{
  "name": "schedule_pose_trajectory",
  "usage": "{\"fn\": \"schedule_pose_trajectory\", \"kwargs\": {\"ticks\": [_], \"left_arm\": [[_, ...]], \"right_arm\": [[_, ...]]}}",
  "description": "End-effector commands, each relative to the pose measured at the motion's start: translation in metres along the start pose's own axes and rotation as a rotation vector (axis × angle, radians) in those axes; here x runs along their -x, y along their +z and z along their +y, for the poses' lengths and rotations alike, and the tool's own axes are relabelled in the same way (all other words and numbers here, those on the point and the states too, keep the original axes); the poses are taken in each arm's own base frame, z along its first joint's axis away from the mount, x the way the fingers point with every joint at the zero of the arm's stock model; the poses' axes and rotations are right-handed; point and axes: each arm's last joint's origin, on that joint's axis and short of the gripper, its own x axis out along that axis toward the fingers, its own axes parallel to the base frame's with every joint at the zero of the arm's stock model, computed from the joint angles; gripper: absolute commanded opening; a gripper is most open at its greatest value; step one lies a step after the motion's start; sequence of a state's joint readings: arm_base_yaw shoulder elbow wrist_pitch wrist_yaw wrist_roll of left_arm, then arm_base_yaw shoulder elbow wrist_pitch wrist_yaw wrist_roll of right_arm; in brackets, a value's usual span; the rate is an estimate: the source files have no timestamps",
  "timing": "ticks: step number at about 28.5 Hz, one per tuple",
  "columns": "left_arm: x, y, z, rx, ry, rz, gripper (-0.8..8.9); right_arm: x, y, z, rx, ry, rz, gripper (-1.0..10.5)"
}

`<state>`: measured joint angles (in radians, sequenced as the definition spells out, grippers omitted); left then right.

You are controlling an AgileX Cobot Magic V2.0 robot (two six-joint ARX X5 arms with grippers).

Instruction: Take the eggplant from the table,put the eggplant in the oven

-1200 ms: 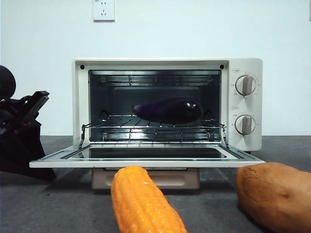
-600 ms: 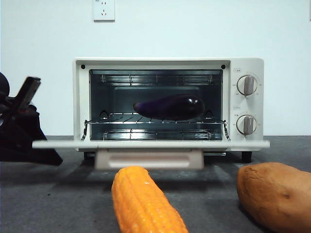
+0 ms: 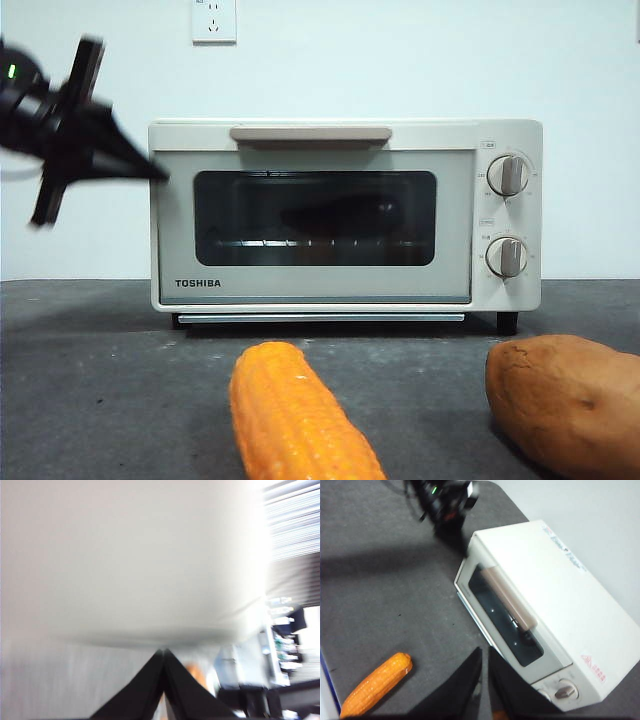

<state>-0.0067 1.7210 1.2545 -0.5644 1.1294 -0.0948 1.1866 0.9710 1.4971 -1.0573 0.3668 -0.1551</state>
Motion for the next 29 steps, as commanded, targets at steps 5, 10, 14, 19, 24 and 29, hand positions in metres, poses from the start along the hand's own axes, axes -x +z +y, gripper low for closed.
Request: {"fn": "schedule_pose_trajectory", "kwargs": {"ticks": [5,10,14,19,24,29], "left_arm": [[0.015,0.026,-0.035,-0.052,0.021,-0.022,0.06],[0.028,0.010,-0.068,-0.131,0.213,0.002,0.06],[0.044,-0.006,-0.113,-0.260,0.336,-0.033,0.06],[0.066,-0.034,-0.169,-0.424,0.495,-0.144,0.06],[0.077,-0.071,-0.194,-0.528,0.623,-0.286,0.06],[0.071,-0.118,-0.170,-0.533,0.688,-0.421,0.06]], "right_arm": [[-0.004,0.003,0.003,-0.027,0.016,0.019,0.0],[-0.014,0.003,0.006,-0.014,0.011,0.051,0.0],[-0.036,-0.003,0.007,0.020,-0.015,0.124,0.0],[-0.073,-0.027,0.002,0.021,-0.082,0.257,0.0],[-0.109,-0.071,-0.011,-0.174,-0.182,0.350,0.0],[-0.119,-0.123,-0.024,-0.398,-0.333,0.252,0.0]]}}
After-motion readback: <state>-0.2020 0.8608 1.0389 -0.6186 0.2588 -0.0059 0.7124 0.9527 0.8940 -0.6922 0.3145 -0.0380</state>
